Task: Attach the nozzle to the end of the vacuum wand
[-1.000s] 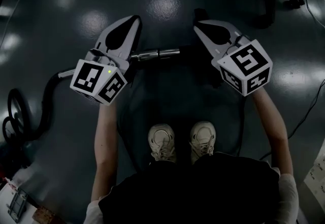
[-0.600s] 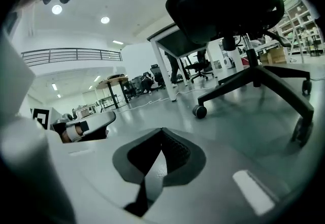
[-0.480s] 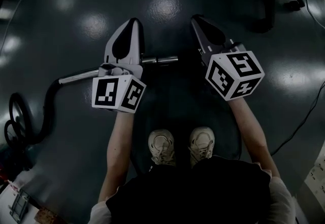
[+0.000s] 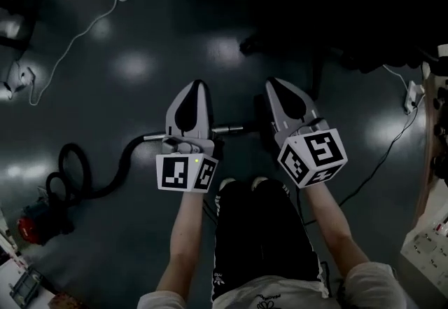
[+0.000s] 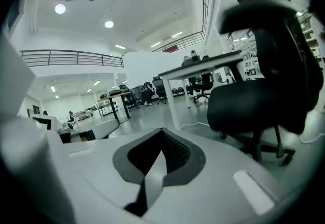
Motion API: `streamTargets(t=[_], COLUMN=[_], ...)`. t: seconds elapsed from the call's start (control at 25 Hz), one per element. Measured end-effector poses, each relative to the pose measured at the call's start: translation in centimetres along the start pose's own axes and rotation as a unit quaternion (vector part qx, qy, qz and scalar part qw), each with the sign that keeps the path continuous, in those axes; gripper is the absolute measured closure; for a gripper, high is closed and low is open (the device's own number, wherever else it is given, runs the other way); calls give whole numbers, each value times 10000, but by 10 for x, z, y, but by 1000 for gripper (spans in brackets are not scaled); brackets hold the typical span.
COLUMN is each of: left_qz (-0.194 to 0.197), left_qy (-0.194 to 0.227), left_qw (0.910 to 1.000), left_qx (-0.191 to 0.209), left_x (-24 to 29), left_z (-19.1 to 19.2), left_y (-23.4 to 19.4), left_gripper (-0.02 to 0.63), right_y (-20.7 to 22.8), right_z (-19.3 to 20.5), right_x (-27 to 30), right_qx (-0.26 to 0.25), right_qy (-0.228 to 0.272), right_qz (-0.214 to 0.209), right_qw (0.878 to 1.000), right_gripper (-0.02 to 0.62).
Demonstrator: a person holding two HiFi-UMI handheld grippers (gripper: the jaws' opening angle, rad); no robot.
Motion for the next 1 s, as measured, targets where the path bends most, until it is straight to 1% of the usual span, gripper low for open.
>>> streamTargets(t=[0.12,0.2,0.28,0.36,0.44,0.52,0.72,0.88,1.0], left_qz=[-197,-328,-374,-333,-273,-180,113,225,299], left_qy=[-15,-115,-149,-83,37,144,145,243,185], left_qw=[9998,9994,9991,9989,9993,9993,9983,9976,9961], left_qx=[-96,-61,159,321,270,294,549,614,806], left_x=[-4,-12,-18,-26,-40,-51,-68,-69,-69], left_z=[-164,-259,-333,-384,-410,-420,-425,-427,-428], left_y=[76,123,159,183,202,220,251,263,270], left_gripper=[601,601,601,601,601,601,601,601,601], right_y=[-40,-64,-81,-97,-112,-119,-129,-132,-135], right_z=[-163,-257,-331,-380,-400,-404,-405,-408,-409], right_x=[-55,-95,-124,-149,-173,-192,-216,-226,-232], right_qx=[-12,-48,-60,-69,-35,-37,-9,-168,-217], right_qy=[-126,-187,-104,74,230,314,458,561,594], right_qz=[-18,12,26,-13,-154,-268,-318,-303,-311], right_qw=[9999,9998,9999,9999,9996,9991,9984,9978,9975], right_gripper=[588,589,589,588,588,589,589,589,589])
Point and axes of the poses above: the fingertips, and each gripper's own axes: x forward along the fingers, y to its right, z out of its underside, the point moved 9 cm from there along -x, backward along the fingers, and after that the axes turned 6 degrees about -x, right-handed, at the moved point
